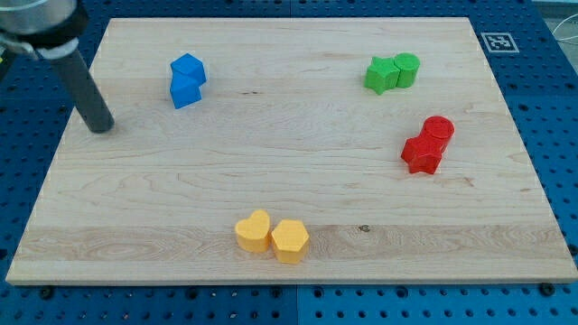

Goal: Push blue triangle towards yellow hexagon and yellow heart

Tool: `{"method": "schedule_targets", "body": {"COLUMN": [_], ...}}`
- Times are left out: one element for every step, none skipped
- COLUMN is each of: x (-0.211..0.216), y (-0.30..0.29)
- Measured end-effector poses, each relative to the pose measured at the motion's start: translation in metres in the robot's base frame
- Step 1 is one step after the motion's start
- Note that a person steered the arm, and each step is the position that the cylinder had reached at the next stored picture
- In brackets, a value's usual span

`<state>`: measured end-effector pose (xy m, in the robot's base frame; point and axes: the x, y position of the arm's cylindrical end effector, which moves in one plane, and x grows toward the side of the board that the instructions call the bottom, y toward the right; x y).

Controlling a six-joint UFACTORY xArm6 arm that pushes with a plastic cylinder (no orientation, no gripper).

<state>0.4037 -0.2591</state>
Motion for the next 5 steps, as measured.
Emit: {"method": "schedule_targets", "body": {"x": [-0.041,-0.056,-0.056,-0.057,-0.055], "y": [0.0,0.033,0.062,0.105,0.139]}}
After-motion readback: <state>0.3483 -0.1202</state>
